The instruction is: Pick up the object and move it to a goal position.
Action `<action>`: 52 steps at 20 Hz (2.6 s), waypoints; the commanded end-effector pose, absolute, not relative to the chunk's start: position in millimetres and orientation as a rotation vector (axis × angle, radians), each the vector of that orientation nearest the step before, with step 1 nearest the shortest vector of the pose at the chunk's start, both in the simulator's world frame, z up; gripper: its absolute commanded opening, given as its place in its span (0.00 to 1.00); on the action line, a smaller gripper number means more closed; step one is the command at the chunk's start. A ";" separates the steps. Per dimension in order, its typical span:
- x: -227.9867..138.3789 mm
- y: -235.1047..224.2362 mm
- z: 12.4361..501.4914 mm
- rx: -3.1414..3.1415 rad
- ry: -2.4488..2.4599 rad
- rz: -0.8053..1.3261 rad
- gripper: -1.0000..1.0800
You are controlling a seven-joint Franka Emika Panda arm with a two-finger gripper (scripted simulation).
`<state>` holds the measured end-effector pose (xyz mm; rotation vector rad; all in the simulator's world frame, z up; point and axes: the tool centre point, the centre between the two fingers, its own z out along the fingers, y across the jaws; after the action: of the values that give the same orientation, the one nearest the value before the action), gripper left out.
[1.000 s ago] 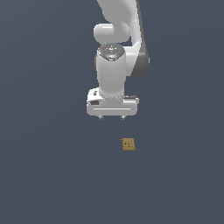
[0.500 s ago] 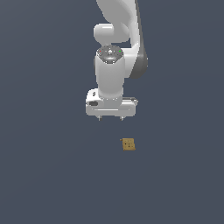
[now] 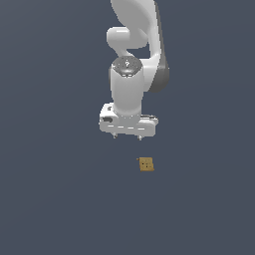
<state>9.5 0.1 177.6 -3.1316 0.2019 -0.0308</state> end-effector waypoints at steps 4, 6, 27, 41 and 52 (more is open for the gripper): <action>14.1 6.1 169.3 -3.112 0.365 -0.025 0.96; 16.1 8.9 165.4 -3.101 0.440 -0.023 0.96; 36.2 40.0 121.6 -2.871 1.235 0.002 0.96; 46.6 61.3 91.5 -2.618 1.720 0.008 0.96; 52.5 76.6 70.2 -2.394 2.030 0.004 0.96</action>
<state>51.8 75.0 72.5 -2.4236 1.9935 0.0054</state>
